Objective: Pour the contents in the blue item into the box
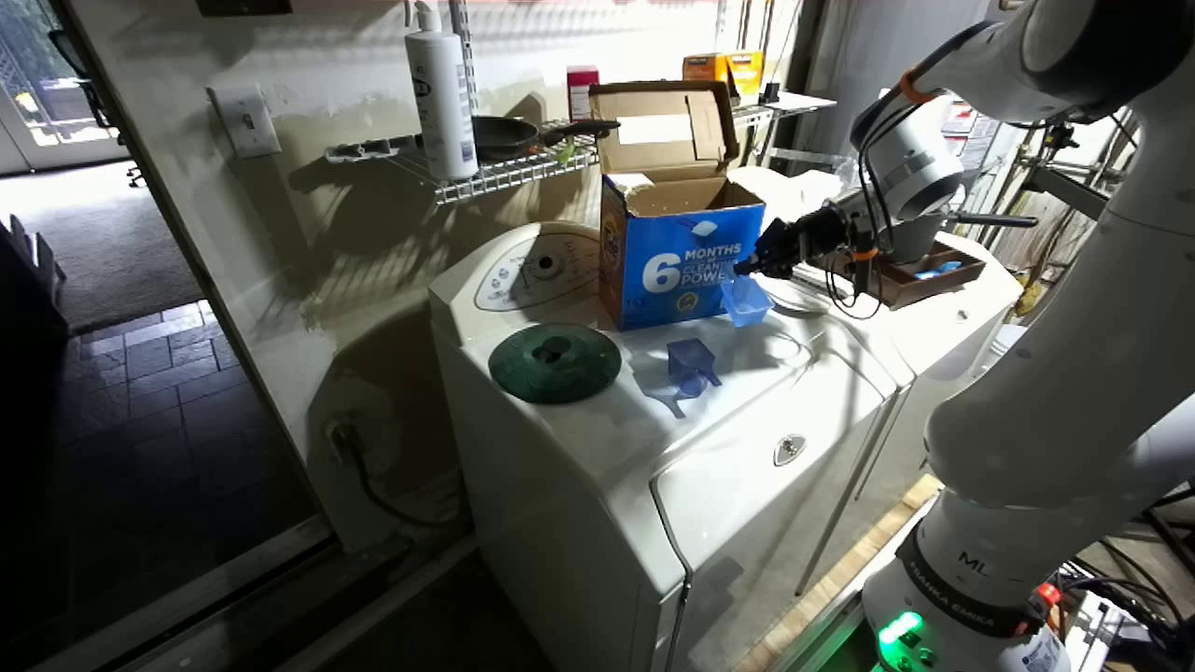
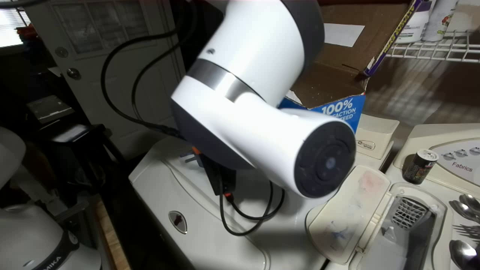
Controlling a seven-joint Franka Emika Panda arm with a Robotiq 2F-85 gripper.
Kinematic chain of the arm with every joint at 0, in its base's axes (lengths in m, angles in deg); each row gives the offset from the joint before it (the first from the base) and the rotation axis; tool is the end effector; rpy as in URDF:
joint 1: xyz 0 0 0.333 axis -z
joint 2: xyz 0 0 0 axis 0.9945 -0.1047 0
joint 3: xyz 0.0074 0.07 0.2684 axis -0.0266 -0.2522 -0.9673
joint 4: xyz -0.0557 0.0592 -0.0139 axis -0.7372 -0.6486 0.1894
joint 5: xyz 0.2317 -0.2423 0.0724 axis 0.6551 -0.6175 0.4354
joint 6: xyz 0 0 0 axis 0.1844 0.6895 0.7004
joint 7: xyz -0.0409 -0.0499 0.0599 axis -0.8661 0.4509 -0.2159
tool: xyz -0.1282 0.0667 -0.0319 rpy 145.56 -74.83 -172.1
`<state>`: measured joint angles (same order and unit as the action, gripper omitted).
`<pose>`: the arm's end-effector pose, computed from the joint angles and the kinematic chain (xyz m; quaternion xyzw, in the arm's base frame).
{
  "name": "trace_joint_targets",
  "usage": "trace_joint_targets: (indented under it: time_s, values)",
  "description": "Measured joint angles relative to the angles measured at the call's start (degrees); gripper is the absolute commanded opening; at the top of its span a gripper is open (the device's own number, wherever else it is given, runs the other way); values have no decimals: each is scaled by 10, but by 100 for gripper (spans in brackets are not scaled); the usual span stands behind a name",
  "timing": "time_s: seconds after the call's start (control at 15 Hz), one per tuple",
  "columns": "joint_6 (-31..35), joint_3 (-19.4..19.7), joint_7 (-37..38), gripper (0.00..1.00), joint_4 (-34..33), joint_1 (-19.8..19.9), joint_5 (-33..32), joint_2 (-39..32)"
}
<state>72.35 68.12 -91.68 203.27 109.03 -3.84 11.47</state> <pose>0.3830 -0.2058 0.3203 -0.8329 0.1224 -0.1502 0.5183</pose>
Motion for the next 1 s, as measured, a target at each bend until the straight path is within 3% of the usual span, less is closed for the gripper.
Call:
trace_joint_targets:
  time_s: [0.6,1.0]
  values:
    - [135,-18,46,1,69,-21,-2,230]
    - [257,-51,69,1,66,-40,-2,305]
